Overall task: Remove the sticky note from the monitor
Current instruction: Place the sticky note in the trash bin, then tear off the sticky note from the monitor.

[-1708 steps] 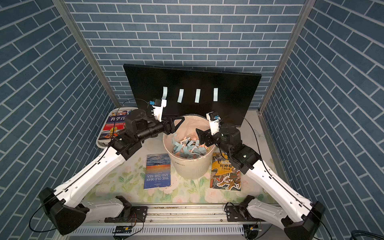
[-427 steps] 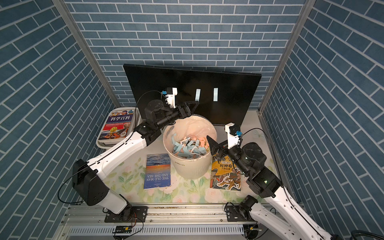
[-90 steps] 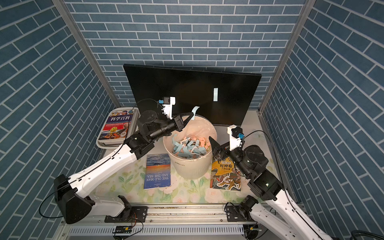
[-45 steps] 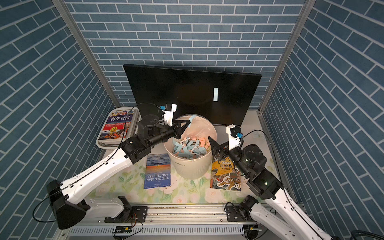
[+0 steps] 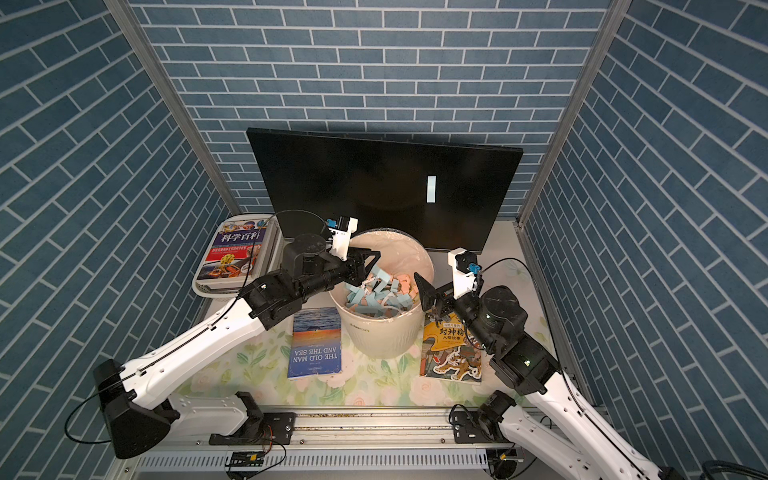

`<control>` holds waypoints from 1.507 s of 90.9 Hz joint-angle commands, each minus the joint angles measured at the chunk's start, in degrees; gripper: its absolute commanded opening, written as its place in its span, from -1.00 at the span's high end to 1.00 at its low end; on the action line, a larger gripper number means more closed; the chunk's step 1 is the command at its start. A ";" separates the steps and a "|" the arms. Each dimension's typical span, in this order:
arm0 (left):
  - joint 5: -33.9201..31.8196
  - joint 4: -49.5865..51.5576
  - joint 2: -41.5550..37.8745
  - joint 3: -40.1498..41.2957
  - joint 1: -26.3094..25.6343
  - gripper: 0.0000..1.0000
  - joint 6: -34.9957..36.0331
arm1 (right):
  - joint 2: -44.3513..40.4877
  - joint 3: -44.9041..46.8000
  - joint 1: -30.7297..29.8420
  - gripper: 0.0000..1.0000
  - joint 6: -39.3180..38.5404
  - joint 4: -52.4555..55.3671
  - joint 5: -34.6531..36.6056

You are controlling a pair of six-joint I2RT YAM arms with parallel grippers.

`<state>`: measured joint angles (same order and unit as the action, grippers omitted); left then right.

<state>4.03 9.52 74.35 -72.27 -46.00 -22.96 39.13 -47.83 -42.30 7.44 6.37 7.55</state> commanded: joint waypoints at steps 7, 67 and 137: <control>-0.60 0.52 -0.38 0.58 -0.24 0.03 1.55 | 1.10 -1.78 0.23 -0.99 -0.69 -1.89 0.61; -1.52 -3.98 -6.93 5.37 -0.05 -0.52 2.36 | 9.99 -9.02 4.83 -0.99 6.79 -5.66 3.30; -4.86 -1.36 -19.89 10.81 0.95 -1.00 4.03 | 27.10 -17.79 27.55 -0.78 35.67 -21.47 -31.33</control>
<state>0.01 6.79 55.61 -62.19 -45.32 -19.81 64.38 -62.59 -16.36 37.01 -9.93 -15.38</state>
